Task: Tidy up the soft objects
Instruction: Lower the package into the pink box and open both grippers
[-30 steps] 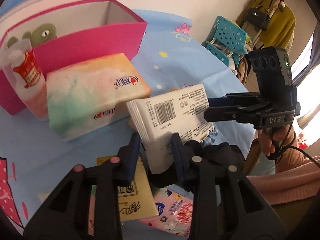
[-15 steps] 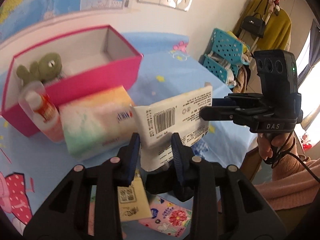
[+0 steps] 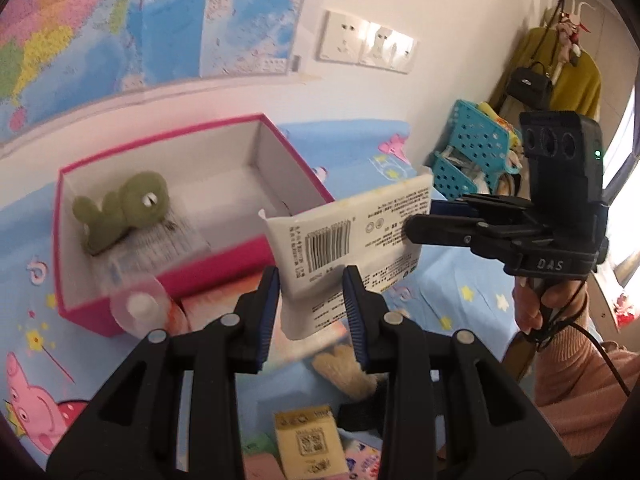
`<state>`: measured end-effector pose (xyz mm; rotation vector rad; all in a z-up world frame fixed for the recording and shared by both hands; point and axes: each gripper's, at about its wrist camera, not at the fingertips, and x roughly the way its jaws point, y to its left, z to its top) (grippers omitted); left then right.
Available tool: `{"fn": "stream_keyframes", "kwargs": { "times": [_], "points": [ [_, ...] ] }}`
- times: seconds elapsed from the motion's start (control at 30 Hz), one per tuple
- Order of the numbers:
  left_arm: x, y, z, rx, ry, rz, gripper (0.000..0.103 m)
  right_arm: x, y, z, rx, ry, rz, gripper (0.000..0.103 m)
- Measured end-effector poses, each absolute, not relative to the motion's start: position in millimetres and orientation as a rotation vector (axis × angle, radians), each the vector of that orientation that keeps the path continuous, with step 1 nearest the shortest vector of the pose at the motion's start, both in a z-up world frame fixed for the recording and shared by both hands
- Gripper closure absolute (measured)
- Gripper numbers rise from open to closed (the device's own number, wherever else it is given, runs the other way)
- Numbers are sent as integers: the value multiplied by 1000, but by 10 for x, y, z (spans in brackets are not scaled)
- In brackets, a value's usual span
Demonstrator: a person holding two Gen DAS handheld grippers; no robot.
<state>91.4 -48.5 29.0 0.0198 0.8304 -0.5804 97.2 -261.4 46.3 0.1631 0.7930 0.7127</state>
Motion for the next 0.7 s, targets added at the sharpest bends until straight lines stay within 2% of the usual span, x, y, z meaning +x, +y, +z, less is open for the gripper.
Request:
{"fn": "stream_keyframes", "kwargs": {
  "times": [0.3,0.7],
  "points": [
    [1414,-425,427,6,853,-488,68,1516,-2445,576,175,797,707,76],
    [2059,-372,-1,-50,1044,-396,68,2180,-2243,134,197,972,641,75]
  ]
}}
